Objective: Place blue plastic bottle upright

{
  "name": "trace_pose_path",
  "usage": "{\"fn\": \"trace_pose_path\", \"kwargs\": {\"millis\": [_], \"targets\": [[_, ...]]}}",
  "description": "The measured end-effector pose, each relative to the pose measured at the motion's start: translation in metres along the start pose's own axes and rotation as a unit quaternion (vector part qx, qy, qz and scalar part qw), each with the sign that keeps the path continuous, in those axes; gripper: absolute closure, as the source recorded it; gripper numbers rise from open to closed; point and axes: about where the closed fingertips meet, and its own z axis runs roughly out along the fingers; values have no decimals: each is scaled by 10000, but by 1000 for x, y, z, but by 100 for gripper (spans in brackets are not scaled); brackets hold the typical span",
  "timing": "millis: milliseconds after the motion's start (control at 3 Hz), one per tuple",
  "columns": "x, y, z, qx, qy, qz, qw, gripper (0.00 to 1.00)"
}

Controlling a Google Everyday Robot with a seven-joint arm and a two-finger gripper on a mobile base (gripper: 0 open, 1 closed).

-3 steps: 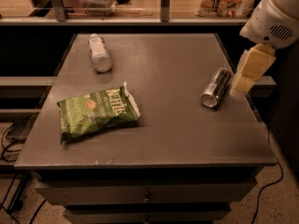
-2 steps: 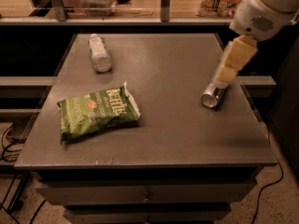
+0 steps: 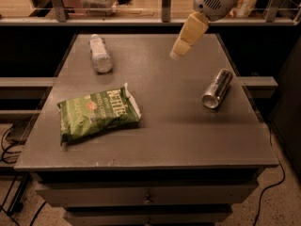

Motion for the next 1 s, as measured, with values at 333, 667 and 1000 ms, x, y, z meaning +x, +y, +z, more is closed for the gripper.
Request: {"fn": "trace_pose_path", "kwargs": {"millis": [333, 667, 1000], "targets": [[-1, 0, 2, -26, -14, 29, 10000, 0], [-12, 5, 24, -288, -147, 322, 9990, 0], [-38, 9, 52, -479, -350, 641, 9962, 0]]}}
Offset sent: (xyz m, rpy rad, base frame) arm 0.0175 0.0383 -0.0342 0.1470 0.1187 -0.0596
